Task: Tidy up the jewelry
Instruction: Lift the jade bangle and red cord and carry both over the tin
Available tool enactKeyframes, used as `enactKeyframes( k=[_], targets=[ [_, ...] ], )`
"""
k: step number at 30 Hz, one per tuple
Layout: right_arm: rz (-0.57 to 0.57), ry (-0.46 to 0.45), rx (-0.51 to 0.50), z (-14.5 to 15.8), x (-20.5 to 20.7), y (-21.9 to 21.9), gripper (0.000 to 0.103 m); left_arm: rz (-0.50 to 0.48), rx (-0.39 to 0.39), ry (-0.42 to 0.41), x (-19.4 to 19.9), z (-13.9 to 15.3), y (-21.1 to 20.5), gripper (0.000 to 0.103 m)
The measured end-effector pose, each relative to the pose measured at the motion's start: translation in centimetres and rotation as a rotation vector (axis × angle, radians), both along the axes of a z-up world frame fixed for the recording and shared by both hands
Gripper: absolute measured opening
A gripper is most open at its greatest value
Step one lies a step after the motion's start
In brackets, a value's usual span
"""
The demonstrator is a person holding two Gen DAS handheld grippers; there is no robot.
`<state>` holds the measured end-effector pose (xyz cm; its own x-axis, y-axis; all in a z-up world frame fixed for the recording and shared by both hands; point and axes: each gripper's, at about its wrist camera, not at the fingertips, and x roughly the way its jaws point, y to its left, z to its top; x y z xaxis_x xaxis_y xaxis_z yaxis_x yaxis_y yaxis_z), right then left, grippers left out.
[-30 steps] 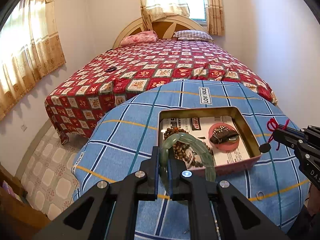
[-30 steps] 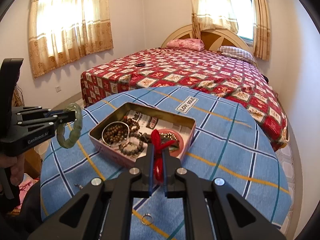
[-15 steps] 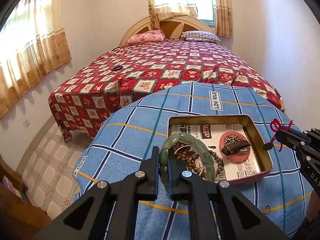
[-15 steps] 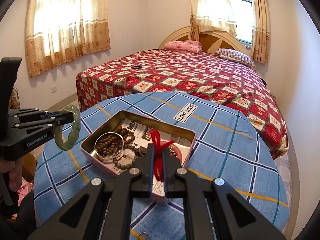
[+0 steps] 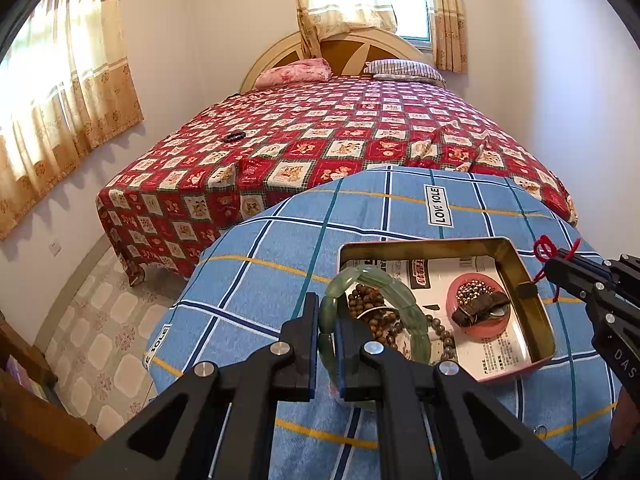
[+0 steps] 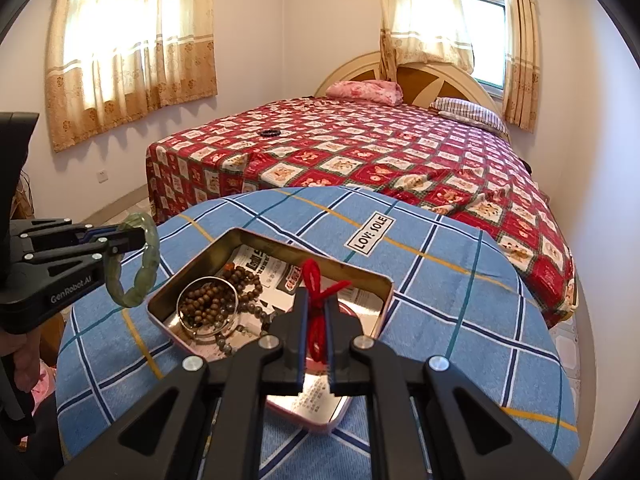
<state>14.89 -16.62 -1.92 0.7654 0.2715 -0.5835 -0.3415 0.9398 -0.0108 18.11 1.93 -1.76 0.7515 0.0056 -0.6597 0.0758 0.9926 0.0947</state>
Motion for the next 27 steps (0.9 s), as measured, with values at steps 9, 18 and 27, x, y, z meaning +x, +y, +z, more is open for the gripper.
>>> enactKeyframes(
  k=[9,18,27],
  targets=[
    [-0.002,0.004,-0.002,-0.2,1.0,0.3,0.009,0.003,0.011,0.015,1.3,-0.6,-0.6,0.006],
    [-0.019,0.011,-0.024,-1.3,2.9,1.0,0.009,0.003,0.027,0.028,2.1,-1.3,-0.9,0.006],
    [-0.025,0.025,-0.043,-2.2,3.3,1.2,0.009,-0.005,0.039,0.045,2.5,-2.0,-1.4,0.006]
  ],
)
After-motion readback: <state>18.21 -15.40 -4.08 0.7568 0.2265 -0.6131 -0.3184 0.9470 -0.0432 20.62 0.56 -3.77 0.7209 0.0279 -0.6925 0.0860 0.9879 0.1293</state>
